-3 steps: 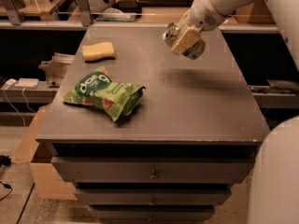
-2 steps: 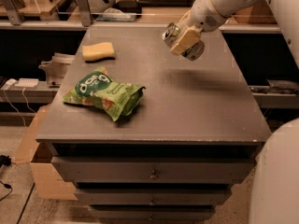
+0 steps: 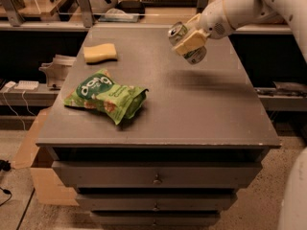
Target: Place 7up can upright
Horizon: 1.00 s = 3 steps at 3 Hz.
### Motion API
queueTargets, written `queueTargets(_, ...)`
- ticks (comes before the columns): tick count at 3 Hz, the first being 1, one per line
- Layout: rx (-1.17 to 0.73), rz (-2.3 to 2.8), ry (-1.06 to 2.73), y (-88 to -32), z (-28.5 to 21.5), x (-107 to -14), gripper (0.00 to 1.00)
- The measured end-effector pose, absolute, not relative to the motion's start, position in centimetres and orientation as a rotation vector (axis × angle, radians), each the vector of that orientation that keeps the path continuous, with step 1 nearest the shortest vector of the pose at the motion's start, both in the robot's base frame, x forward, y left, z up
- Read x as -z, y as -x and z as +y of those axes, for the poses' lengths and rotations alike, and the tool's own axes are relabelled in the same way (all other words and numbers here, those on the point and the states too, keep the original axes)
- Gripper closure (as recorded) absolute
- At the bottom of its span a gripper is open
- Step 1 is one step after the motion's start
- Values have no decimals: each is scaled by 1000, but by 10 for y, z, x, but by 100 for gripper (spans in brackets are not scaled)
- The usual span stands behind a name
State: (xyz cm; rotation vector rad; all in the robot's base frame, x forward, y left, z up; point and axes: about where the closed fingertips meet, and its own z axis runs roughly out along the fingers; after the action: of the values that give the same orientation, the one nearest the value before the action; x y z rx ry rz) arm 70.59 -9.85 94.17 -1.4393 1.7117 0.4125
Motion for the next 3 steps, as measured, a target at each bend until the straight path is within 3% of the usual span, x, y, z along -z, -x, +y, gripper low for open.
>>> queueTargets(3,-653,1478,1027,-718,-118,-949,100)
